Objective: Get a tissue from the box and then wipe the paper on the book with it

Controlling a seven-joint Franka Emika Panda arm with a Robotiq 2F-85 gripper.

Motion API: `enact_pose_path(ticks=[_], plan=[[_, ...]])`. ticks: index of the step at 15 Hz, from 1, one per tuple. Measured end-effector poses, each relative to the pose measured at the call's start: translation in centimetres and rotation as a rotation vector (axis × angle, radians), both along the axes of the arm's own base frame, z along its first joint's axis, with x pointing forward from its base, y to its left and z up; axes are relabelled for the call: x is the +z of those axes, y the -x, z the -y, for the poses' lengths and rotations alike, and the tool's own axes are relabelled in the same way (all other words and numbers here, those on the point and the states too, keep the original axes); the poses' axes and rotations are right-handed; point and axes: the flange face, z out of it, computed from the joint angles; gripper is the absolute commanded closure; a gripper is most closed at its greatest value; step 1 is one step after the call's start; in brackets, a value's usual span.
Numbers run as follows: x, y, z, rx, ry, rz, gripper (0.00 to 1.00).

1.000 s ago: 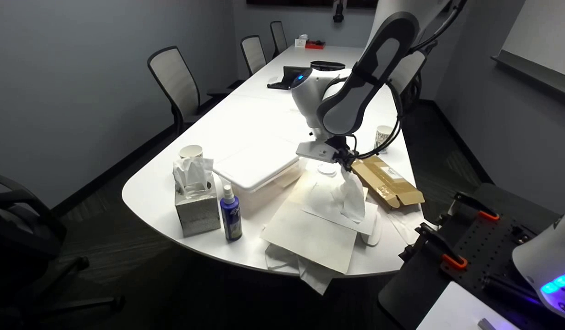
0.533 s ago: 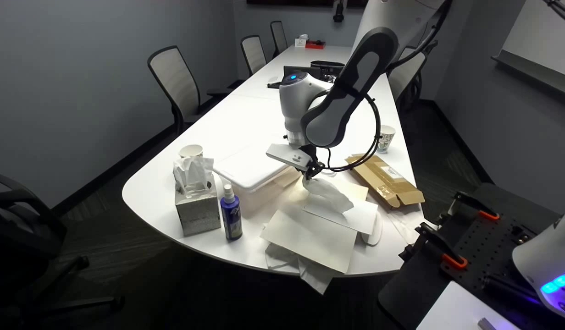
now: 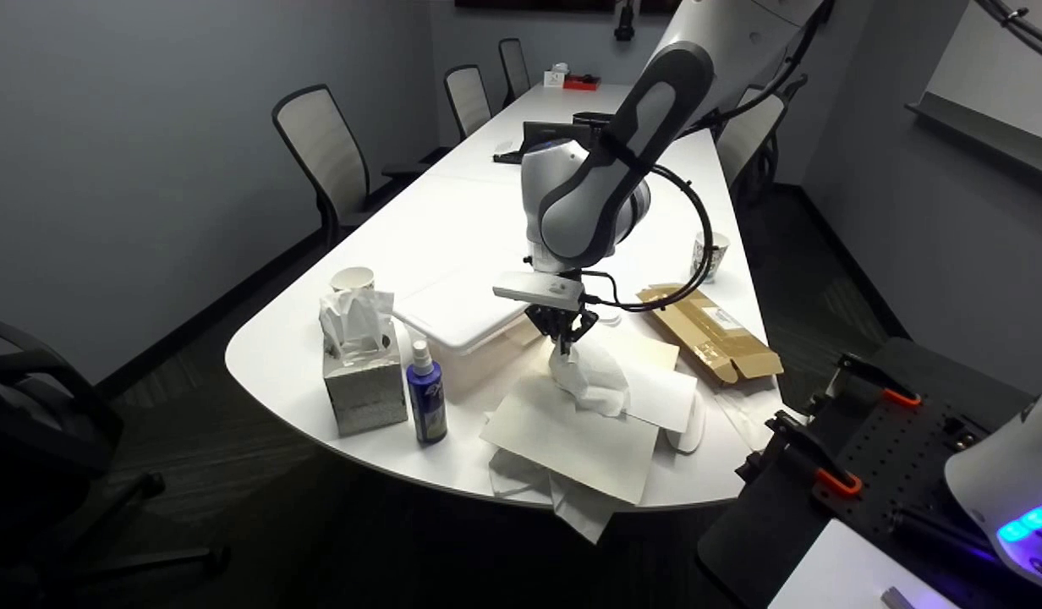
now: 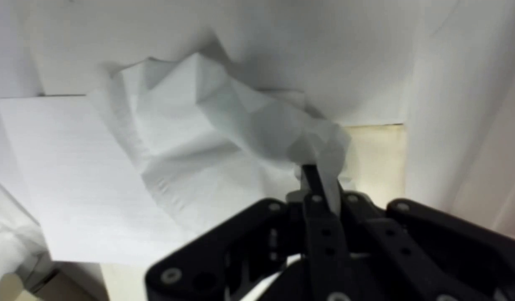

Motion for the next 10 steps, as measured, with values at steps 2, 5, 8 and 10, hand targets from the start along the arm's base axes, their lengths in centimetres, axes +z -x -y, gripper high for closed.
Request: enact_pose_path(ticks=[2, 5, 8, 10], plan=[[-0.4, 0.8, 1.6, -0.007, 0.05, -0.102, 1.0], [-0.5, 2.3, 4.5, -0.032, 0.142, -0.266, 1.0], [-0.5, 3.5, 7.0, -0.069, 0.246, -0.383, 1.0], [-0.4, 3.7, 8.4, -0.095, 0.334, -0.397, 1.0]])
